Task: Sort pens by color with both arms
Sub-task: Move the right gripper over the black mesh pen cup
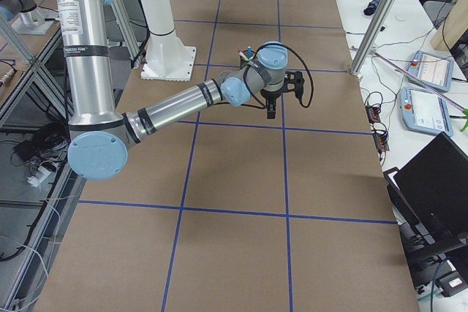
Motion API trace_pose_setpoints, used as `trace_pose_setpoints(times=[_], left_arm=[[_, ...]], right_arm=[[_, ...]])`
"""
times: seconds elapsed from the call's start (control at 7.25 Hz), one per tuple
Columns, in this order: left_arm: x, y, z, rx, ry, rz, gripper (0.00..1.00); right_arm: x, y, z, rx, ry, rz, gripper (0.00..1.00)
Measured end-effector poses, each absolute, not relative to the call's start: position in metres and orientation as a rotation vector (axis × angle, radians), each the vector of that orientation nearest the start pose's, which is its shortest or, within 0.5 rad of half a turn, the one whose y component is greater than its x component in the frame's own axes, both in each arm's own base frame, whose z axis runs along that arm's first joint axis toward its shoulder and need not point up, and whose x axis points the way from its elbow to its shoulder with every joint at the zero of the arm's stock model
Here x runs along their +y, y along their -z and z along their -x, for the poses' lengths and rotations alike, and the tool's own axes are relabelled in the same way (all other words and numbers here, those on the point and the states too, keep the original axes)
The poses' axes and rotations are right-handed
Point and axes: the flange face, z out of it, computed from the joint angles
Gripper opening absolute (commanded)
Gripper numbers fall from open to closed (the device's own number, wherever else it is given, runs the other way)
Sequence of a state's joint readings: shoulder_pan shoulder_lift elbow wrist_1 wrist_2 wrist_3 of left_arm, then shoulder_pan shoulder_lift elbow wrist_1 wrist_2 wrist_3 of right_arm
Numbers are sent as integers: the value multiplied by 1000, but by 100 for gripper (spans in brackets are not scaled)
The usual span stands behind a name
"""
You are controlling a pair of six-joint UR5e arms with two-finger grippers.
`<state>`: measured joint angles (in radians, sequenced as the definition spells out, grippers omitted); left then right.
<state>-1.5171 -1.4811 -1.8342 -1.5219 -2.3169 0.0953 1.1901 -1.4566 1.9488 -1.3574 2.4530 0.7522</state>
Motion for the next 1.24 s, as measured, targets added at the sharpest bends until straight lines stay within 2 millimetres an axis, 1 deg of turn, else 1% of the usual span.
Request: trace_pose_setpoints(times=[0.14, 0.28, 0.41, 0.55, 0.69, 0.96, 1.1, 1.24], left_arm=[[-459, -579, 41, 743, -187, -132, 100], [-460, -581, 41, 743, -186, -128, 100], [-461, -584, 41, 744, -184, -123, 100], [-462, -587, 41, 744, -182, -118, 100], [-462, -589, 41, 745, -181, -114, 100], [-463, -590, 40, 745, -181, -112, 100], [-463, -590, 40, 745, -181, -112, 100], [-463, -590, 40, 745, -180, -111, 100]], right_arm=[[-492, -342, 175, -1081, -50, -91, 99], [-486, -299, 223, -1099, -93, -69, 100], [-476, -264, 270, -1110, -141, -55, 99], [-463, -234, 312, -1119, -195, -51, 73], [-450, -209, 345, -1134, -247, -42, 99], [-427, -172, 396, -1143, -299, -67, 100], [-418, -152, 419, -1121, -312, -85, 100], [-416, -135, 436, -1088, -319, -88, 100]])
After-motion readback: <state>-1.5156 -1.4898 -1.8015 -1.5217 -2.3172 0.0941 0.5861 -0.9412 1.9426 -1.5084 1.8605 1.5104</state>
